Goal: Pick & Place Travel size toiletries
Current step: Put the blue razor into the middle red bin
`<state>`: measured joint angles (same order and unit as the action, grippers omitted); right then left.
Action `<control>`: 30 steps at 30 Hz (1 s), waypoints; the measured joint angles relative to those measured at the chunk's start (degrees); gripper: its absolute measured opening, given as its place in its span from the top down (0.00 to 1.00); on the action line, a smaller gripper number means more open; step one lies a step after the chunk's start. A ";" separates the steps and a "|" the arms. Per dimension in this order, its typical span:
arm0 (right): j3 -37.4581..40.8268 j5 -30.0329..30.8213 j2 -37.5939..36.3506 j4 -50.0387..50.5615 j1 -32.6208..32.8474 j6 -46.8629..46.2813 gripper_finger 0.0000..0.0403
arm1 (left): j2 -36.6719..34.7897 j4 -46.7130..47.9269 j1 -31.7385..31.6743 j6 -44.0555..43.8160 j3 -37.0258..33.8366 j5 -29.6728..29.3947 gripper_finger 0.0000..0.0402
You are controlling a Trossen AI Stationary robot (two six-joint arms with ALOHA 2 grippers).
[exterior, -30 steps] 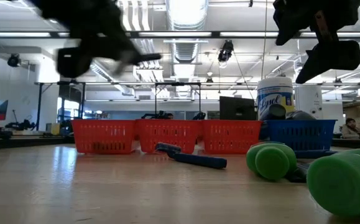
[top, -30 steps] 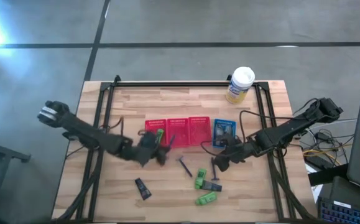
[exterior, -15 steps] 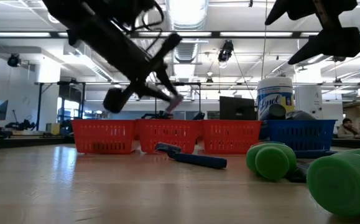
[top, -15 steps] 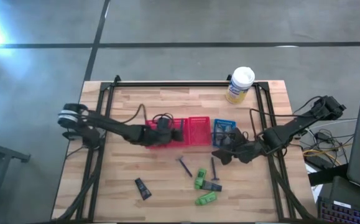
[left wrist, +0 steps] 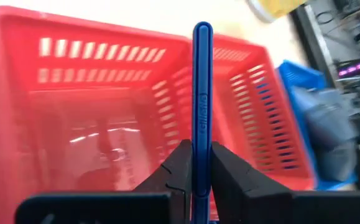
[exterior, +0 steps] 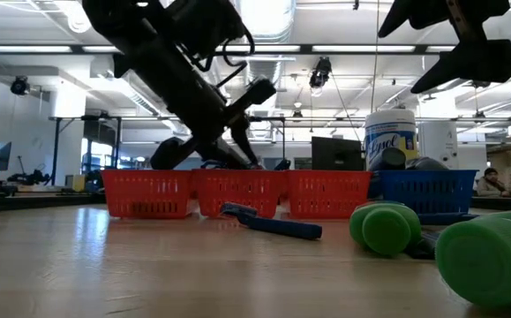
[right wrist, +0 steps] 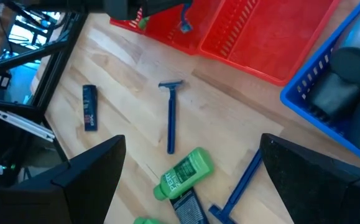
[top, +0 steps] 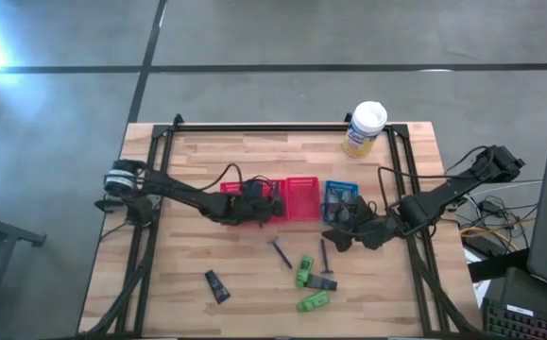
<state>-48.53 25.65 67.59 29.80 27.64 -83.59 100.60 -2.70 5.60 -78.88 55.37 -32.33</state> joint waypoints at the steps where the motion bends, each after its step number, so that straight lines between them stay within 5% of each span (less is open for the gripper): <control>1: 0.02 0.00 0.00 -0.03 0.00 0.00 0.09 | 0.08 0.80 -0.01 0.07 -0.07 0.01 0.89; 21: 0.11 -0.66 0.02 -0.06 0.00 -0.28 0.09 | -0.55 7.13 0.45 1.16 1.75 1.85 0.65; 30: 0.13 -2.64 0.00 -0.09 0.24 -0.42 0.09 | -5.39 6.52 4.98 24.27 4.77 1.86 0.65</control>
<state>-48.40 23.01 67.59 29.72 27.88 -84.01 95.21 3.82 10.58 -54.61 60.14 -30.46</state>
